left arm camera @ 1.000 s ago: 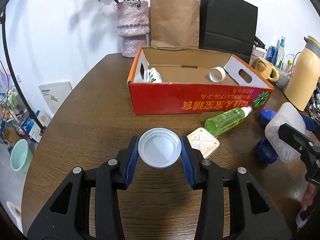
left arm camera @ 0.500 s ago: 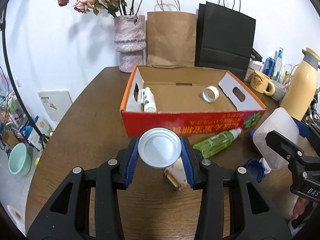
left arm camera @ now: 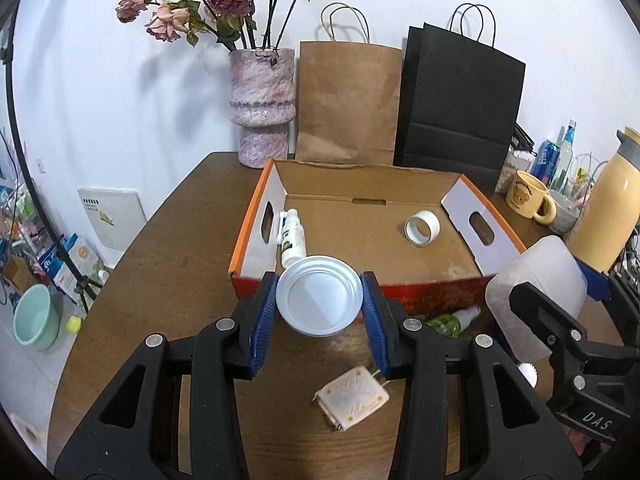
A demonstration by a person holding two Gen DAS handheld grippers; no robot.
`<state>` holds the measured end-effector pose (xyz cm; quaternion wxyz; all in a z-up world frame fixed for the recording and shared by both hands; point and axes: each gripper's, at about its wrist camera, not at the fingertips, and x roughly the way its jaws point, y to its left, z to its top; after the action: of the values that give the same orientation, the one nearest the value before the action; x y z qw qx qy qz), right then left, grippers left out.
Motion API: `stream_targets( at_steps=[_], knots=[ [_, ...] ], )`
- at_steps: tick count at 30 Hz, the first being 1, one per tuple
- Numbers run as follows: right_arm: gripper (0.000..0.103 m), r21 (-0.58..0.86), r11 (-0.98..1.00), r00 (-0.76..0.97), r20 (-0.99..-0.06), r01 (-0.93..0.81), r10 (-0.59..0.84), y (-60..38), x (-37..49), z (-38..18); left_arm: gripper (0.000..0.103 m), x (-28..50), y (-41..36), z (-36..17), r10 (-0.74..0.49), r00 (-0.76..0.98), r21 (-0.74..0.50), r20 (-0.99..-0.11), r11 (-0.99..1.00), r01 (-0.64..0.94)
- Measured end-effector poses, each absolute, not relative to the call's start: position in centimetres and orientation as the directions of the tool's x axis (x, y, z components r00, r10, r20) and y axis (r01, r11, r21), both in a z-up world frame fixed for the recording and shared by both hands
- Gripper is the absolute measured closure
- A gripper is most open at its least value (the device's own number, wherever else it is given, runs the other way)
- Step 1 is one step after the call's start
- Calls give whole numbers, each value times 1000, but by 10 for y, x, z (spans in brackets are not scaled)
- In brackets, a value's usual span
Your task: Organize rigid objects
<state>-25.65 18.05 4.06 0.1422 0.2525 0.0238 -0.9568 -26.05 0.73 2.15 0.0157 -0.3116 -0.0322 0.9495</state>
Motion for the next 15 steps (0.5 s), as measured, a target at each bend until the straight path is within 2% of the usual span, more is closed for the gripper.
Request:
stream_targets(
  at_steps=[15],
  knots=[
    [16,14,-965,-847,-476,263,-237,181,-292,46,66,-291,18,33,34,-822,-85,-568,-996,17]
  ],
)
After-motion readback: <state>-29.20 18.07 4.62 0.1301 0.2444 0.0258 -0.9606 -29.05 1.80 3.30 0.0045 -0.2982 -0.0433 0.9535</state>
